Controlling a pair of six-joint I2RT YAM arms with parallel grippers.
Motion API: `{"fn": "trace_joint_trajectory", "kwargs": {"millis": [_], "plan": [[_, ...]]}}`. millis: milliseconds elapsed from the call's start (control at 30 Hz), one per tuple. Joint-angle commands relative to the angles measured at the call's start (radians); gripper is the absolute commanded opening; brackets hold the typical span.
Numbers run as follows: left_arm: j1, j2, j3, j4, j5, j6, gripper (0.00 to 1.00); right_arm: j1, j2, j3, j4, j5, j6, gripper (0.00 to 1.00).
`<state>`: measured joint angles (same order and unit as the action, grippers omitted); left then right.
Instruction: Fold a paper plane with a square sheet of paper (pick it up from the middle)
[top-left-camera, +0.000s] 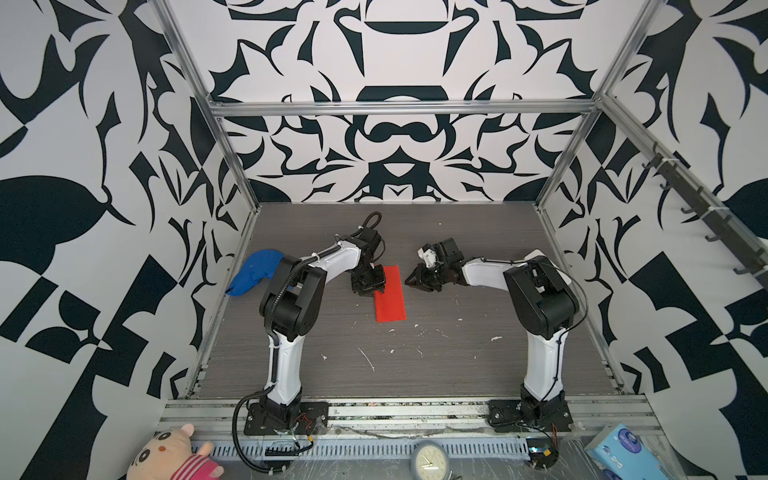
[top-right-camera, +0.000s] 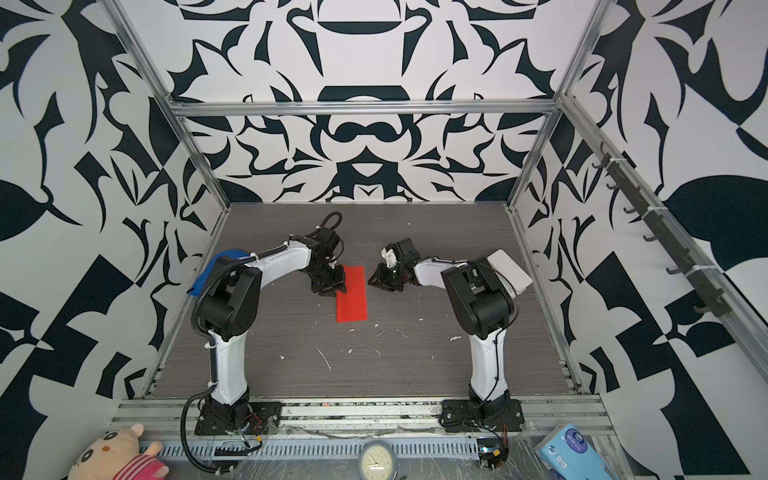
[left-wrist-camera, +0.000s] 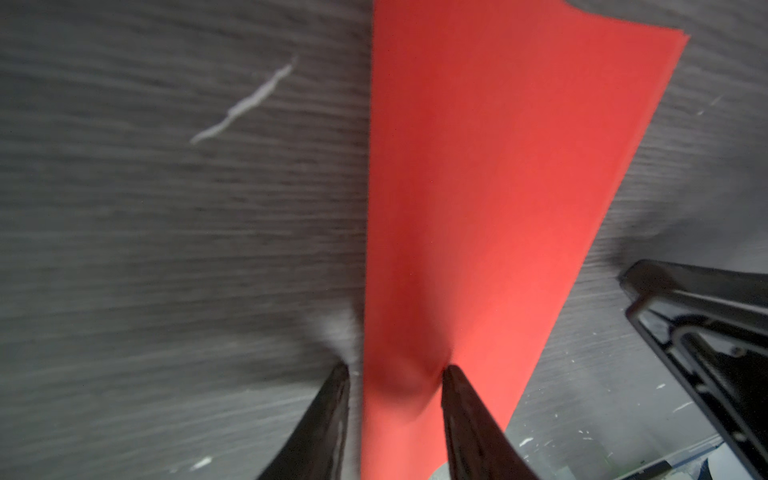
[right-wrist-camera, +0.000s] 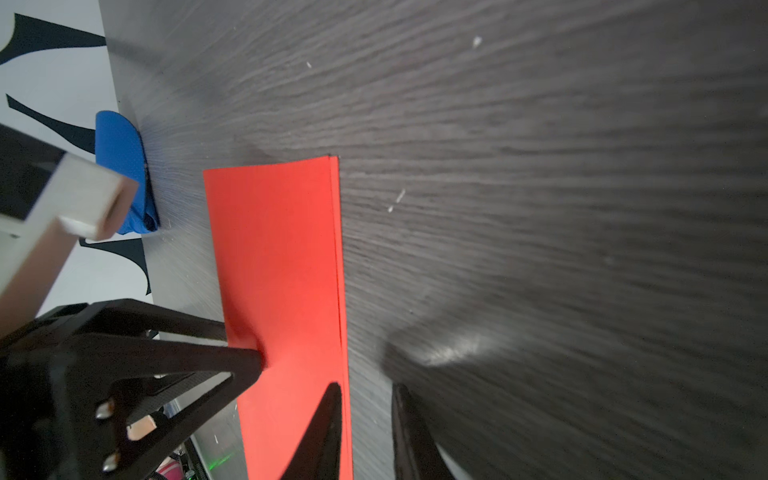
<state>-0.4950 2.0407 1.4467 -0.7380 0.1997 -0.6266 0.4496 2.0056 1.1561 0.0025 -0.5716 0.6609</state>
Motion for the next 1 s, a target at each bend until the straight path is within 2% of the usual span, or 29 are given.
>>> {"fn": "trace_joint_trajectory", "kwargs": {"millis": [0,600,967], "plan": [[-0.004,0.052,0.004,-0.066,-0.032,0.011,0.42,0.004,-0.004,0.001,0.007,0.009,-0.008,0.25],[-0.007,0.077,0.006,-0.103,-0.060,0.038,0.43,0.004,0.009,0.001,0.005,0.006,-0.008,0.25],[-0.007,0.083,0.008,-0.111,-0.097,-0.027,0.42,0.005,0.003,0.002,0.005,0.004,-0.009,0.25]]}}
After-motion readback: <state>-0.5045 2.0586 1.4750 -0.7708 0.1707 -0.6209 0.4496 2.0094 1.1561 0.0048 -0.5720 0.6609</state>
